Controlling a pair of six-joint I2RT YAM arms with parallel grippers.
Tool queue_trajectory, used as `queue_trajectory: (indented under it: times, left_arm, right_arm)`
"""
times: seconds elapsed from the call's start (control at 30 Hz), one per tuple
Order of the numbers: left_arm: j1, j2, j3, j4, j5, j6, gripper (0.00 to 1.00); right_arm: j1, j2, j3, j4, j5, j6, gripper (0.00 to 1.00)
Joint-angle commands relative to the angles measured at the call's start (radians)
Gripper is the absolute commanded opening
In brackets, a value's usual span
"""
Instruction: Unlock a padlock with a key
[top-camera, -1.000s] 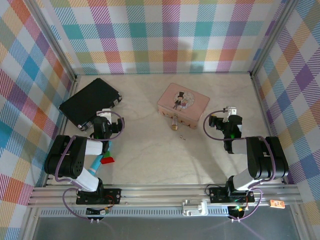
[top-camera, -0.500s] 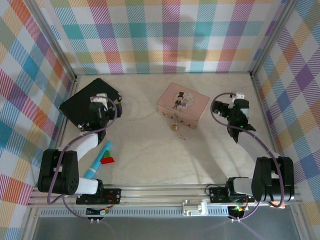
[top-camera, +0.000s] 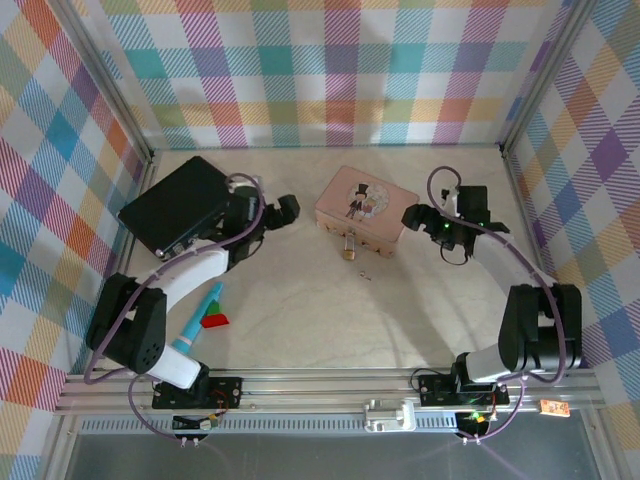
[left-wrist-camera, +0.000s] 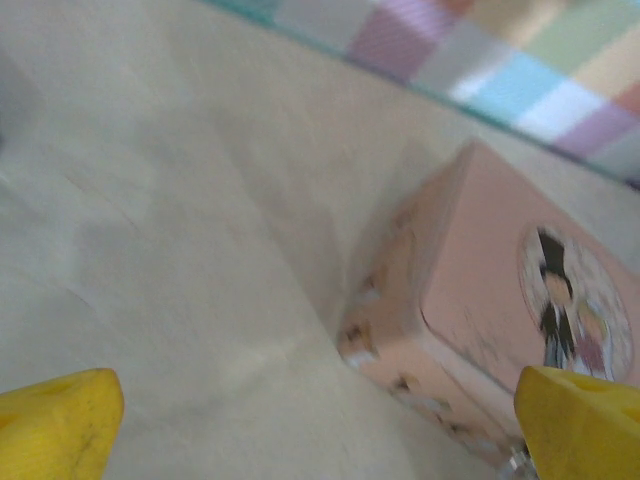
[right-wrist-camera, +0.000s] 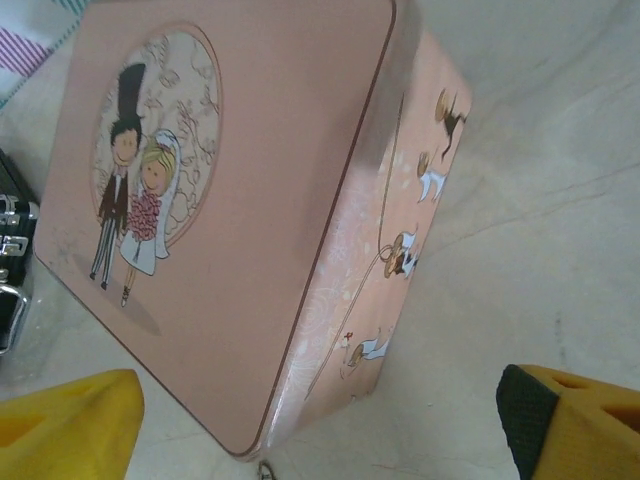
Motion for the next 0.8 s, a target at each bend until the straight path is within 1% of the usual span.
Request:
queue_trajectory:
  times: [0.0, 0.07, 0.17, 0.3, 0.43, 0.6, 0.67, 0.77]
  left_arm:
    - [-0.020, 0.016, -0.004, -0.009, -0.008, -0.113, 1.00]
    - [-0.020, 0.028, 0.000, -0.042, -0.023, -0.114, 1.00]
    - [-0.020, 0.030, 0.027, -0.134, -0.064, -0.096, 1.00]
    - [-0.020, -0.003, 0.022, -0.179, -0.040, -0.053, 1.00]
    - [-0.020, -0.052, -0.032, -0.170, -0.015, -0.050, 1.00]
    - [-0.023, -0.096, -0.120, -0.105, 0.065, -0.076, 1.00]
    - [-0.022, -0.113, -0.155, -0.080, 0.071, -0.100, 1.00]
    - [-0.030, -0.141, -0.194, -0.056, 0.088, -0.118, 1.00]
  right_arm:
    - [0.018, 0.059, 0.061, 0.012, -0.051, -0.003, 0.91]
    - [0.024, 0.112, 0.101, 0.011, -0.036, -0.028, 0.91]
    - [0.028, 0.188, 0.164, -0.002, -0.010, -0.055, 0.89]
    - [0.036, 0.284, 0.238, -0.012, 0.005, -0.109, 0.88]
    - [0.061, 0.374, 0.316, -0.056, 0.013, -0.174, 0.87]
    - [0.112, 0.471, 0.433, -0.125, -0.011, -0.291, 0.76]
    - [0.129, 0.498, 0.473, -0.148, -0.025, -0.334, 0.73]
    - [0.155, 0.556, 0.563, -0.189, -0.075, -0.381, 0.73]
